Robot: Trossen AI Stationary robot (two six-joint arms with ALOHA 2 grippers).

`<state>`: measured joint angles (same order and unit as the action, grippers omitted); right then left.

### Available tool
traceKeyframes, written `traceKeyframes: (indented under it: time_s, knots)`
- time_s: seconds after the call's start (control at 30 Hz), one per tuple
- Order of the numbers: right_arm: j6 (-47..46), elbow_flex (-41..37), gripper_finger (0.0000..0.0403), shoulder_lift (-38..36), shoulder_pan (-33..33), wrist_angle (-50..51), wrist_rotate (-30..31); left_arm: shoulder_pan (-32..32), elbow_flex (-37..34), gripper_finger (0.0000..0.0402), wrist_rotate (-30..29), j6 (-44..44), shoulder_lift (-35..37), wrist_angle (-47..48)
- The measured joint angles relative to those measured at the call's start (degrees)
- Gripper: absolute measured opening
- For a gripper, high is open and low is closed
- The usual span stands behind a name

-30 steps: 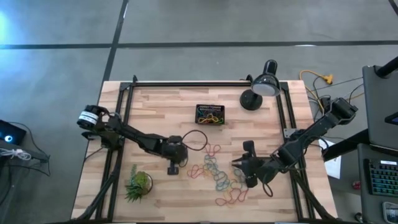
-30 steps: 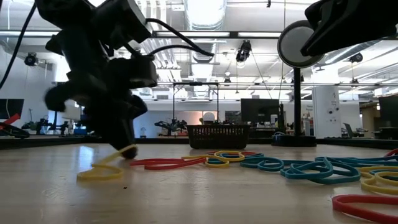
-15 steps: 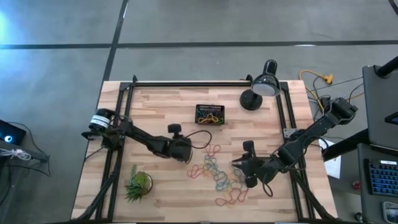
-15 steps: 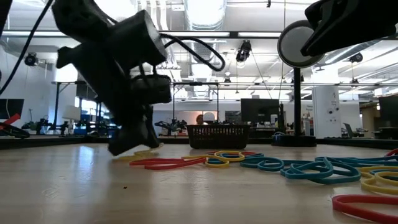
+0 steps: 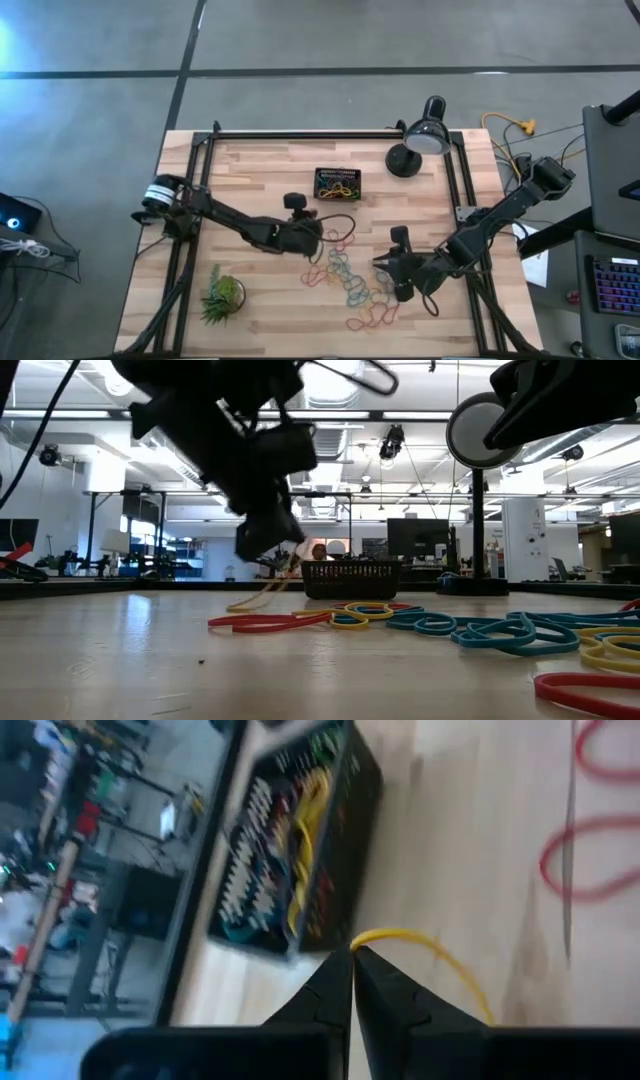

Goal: Pick and place rubber bands into bin
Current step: Put the yellow rubber band into the basket

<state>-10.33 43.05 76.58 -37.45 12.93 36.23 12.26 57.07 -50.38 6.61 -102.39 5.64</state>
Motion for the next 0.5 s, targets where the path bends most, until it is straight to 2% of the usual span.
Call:
traceKeyframes:
  time_s: [0.3, 0.5]
  knots:
    - [0.0, 0.0, 0.0059, 0.0, 0.0, -0.2, 0.0, -2.7, 6.3, 0.0, -1.0, 13.0, 0.8, -3.4]
    - [0.0, 0.0, 0.0057, 0.0, 0.0, -0.2, 0.0, -6.7, 7.3, 0.0, -0.9, 21.0, 2.6, -9.4]
